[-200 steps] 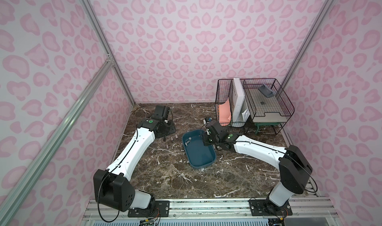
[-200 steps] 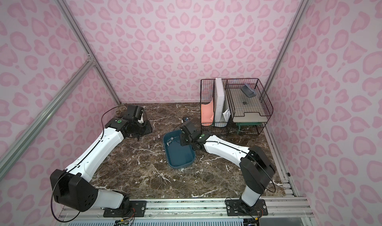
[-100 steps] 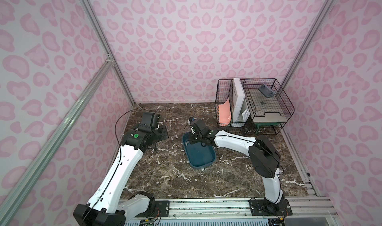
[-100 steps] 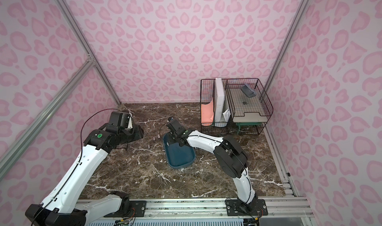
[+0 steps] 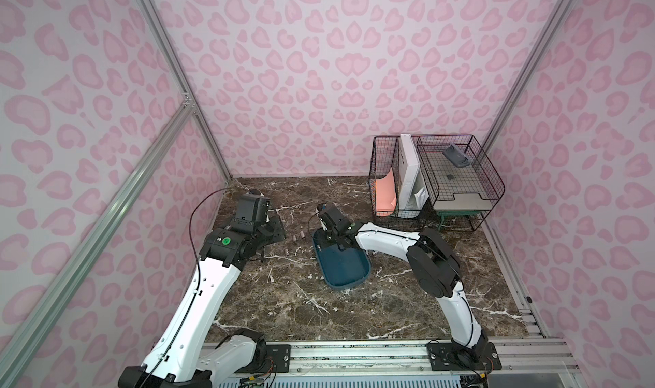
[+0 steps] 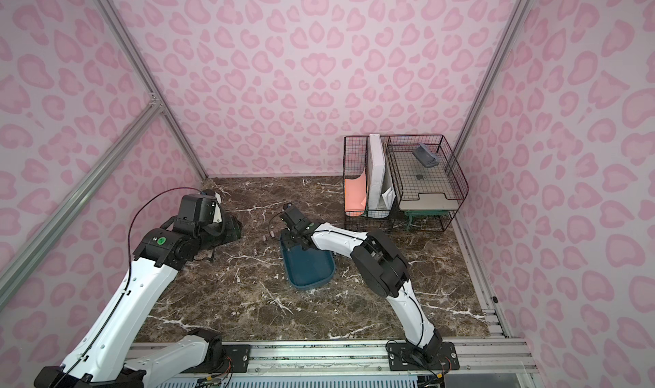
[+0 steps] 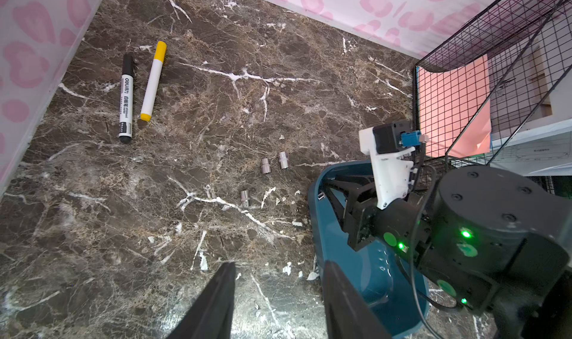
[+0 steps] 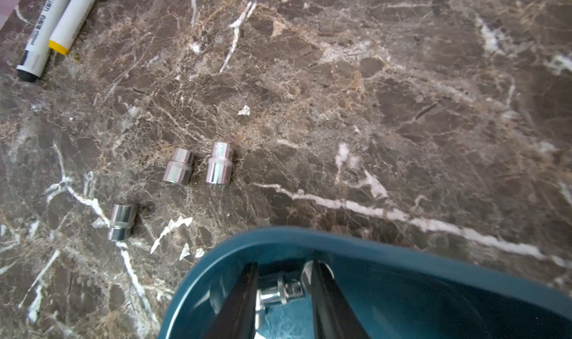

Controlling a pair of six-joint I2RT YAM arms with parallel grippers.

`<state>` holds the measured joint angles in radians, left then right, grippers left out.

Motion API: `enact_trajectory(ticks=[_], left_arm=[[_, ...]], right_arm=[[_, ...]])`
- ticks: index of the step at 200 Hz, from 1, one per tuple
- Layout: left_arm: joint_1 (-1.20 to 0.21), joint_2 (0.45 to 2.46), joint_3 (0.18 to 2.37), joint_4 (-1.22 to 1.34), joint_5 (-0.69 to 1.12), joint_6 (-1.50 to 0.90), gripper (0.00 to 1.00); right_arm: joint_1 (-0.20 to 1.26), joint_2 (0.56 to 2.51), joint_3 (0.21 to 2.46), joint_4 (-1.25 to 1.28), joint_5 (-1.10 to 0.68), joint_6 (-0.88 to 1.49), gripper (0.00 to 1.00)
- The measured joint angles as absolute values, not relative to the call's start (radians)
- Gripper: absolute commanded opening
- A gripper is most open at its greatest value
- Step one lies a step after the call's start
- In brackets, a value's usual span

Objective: Take out the socket from the storage box
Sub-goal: Pick up the socket head from the storage box.

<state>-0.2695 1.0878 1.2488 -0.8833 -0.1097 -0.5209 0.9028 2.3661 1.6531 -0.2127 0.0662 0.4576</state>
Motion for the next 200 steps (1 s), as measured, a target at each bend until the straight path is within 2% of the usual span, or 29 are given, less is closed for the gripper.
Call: enact_trajectory(ticks=[79,118,144,161,200], left_arm=[[-0.27,1.099,1.249,-0.883,-0.11,-0.521,0.51],[-0.27,1.101,1.249,-0.883,-0.109,-0.521,0.51],[-0.27,1.103,1.247,-0.883,-0.109,-0.521,0.51],[-0.27,1.103,1.245,-0.883,-0.109,-0.521,0.51],[-0.27,1.102,1.239,-0.883,-0.105,-0.521,0.51]], right_arm=[[0.892,2.4,1.673,-0.232,0.102,0.468,0.31],[0.888,2.416,1.682,-0.245,0.114,0.474,0.2],[0.89,2.415,1.683,-0.239,0.116,0.475,0.18],[0.89,2.413,1.681,-0.239,0.115,0.474,0.19],[0.89,2.408,1.671,-0.251,0.115,0.474,0.34]])
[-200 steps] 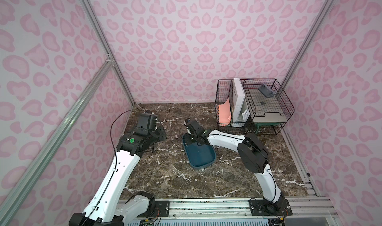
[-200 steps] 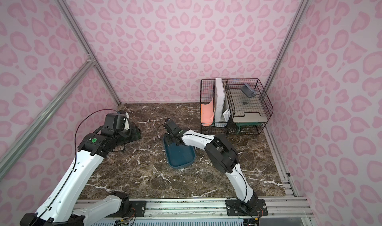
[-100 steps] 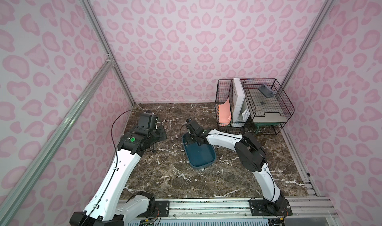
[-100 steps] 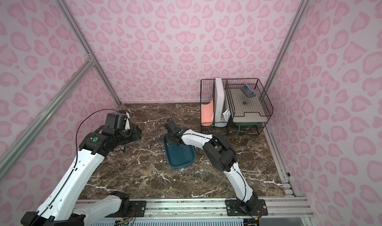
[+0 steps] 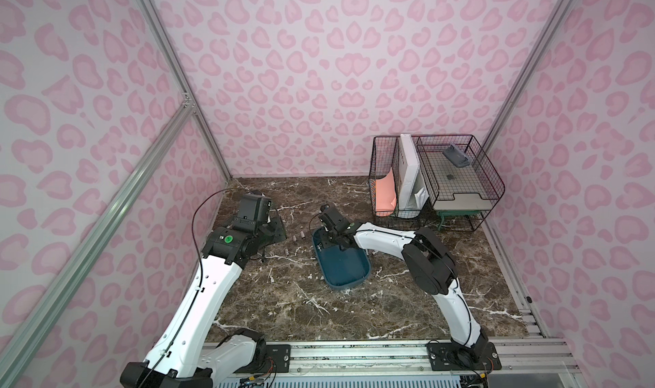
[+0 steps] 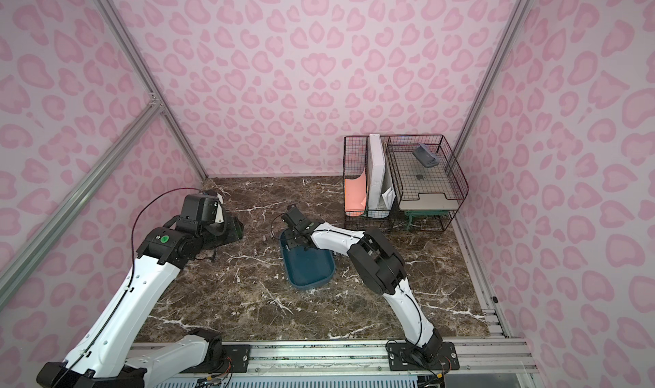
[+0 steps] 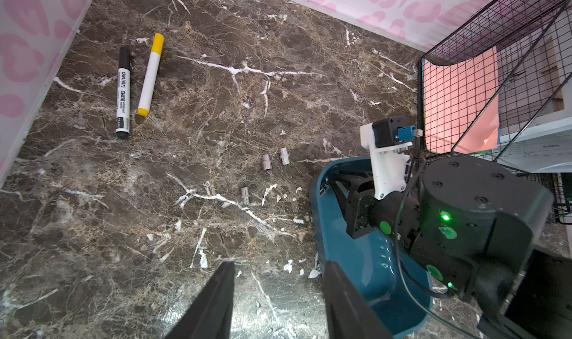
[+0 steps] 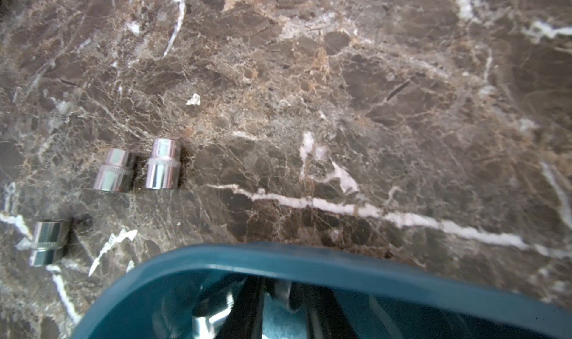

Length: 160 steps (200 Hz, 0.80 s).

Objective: Take out the socket from the storage box
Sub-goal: Pick up the socket head from the storage box.

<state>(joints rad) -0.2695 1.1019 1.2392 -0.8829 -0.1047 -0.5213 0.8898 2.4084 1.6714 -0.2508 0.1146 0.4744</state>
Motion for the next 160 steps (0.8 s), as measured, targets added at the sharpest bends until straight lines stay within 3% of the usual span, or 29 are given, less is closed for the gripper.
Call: enact_trajectory(ticks=[160], left_arm=[[-0.27,1.109,1.225,-0.883,-0.087,-0.534,0.51]], right_arm=[[0.881,2.355,1.581,-0.251,0.112,0.493,0.39]])
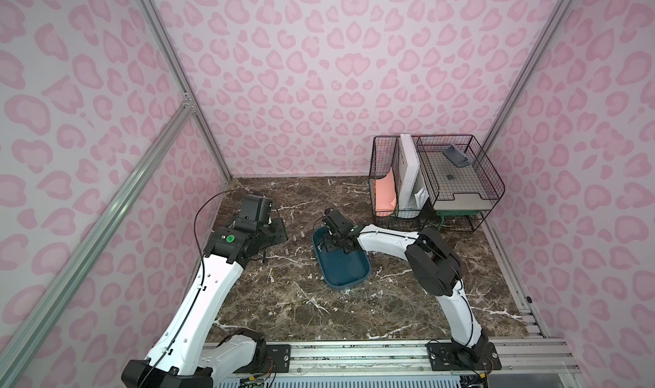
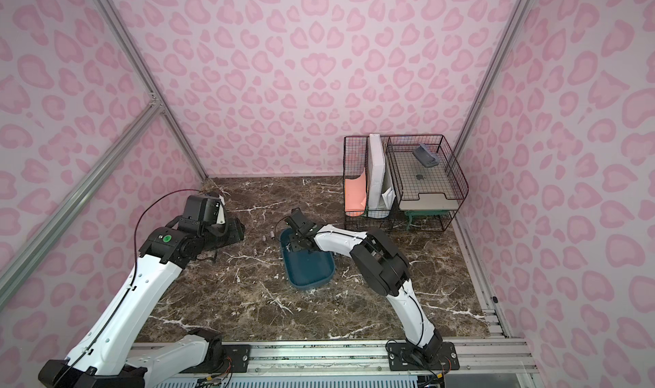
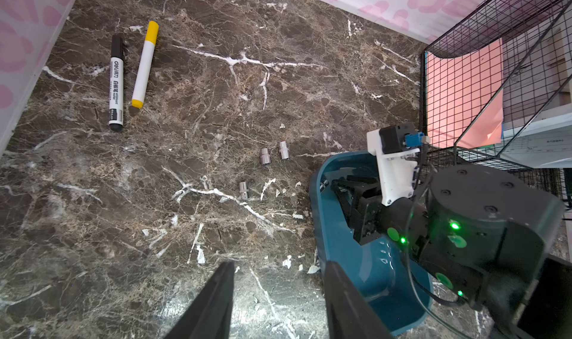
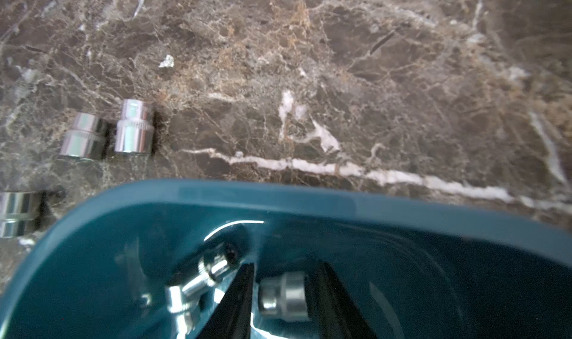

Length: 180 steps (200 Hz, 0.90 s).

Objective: Take out the socket from the storage box
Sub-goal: Pick up the socket head from the storage box.

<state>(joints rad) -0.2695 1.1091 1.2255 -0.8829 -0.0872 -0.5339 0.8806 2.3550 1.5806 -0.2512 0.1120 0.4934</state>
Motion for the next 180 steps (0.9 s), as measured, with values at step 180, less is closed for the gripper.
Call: enact_trajectory(ticks=[180], left_arm=[[-0.27,1.093,1.215,-0.883,-0.072,-0.551,0.51]], right_arm=[[0.88,2.311,1.511,-0.238,0.146,0.501,0.21]])
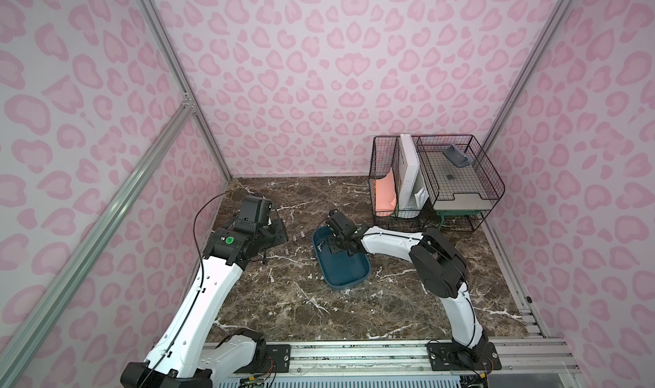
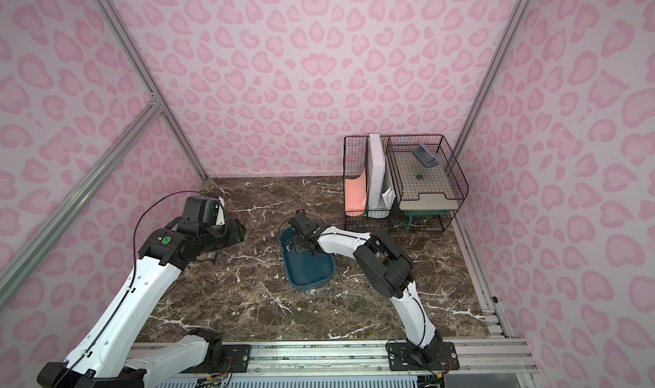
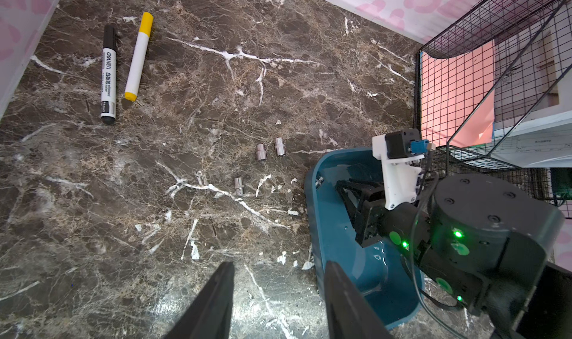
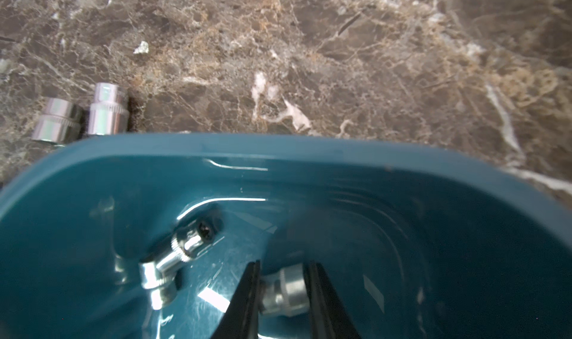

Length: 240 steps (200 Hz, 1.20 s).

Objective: Take out the socket from the storage box
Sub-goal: Pick up the socket head from the storage box, then place the socket head at the center of the board.

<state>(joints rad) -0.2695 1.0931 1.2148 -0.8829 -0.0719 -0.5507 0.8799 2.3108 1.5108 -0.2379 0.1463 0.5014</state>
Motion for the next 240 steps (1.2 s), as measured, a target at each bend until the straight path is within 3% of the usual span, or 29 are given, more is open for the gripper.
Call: enact_trajectory(ticks=[90,175,240], left_arm=[[-0.27,1.113,1.213,-0.882,-0.026,-0.558,0.51],[-0.287,1.147,1.2,-0.854,0.017,-0.577,0.51],[-0.312,1.166,1.21,-0.847,0.015,-0.586,0.51]], right_arm=[[0.854,2.053,1.356,-0.25,0.179,0.496,0.19],[0.611,1.701,0.961,-0.286,0.15,0.547,0.21],[0.502,1.71,0.862,-0.29,0.092,0.571,0.21]])
